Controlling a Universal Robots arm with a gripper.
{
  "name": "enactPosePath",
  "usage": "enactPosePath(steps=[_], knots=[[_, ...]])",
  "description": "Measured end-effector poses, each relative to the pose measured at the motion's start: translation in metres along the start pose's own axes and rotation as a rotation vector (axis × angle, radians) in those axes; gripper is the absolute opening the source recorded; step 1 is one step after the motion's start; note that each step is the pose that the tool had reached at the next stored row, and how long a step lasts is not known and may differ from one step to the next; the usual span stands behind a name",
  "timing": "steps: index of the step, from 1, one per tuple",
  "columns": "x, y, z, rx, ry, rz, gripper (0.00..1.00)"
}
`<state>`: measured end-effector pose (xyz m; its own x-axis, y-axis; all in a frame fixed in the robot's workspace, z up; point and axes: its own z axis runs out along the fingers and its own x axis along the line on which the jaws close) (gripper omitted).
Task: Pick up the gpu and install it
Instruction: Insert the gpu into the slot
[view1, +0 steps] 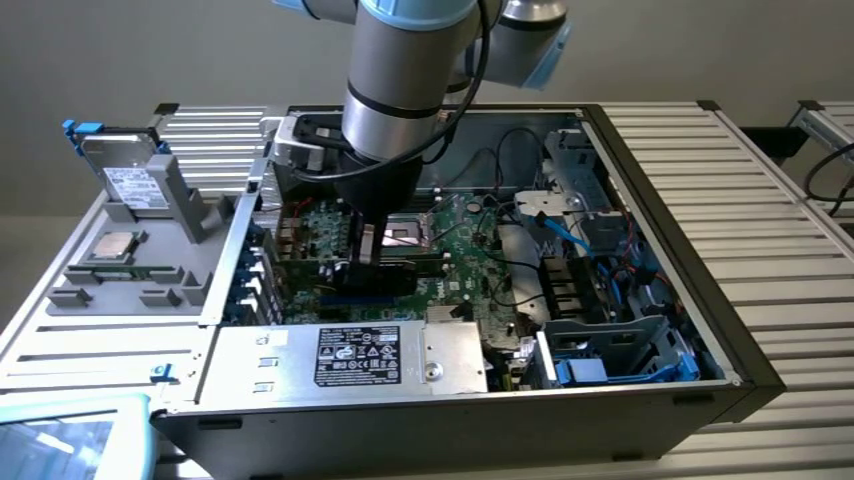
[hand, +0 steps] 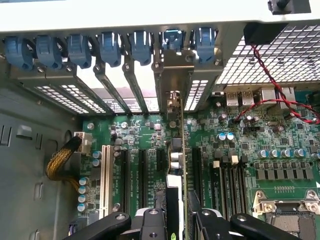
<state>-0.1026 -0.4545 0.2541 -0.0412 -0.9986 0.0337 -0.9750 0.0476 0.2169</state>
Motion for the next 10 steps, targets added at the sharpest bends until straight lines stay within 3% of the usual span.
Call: enactPosePath(steps=[10], knots=[[-0.001, -0.0002, 0.0013, -0.0004, -0.0017, 0.008, 0.27]])
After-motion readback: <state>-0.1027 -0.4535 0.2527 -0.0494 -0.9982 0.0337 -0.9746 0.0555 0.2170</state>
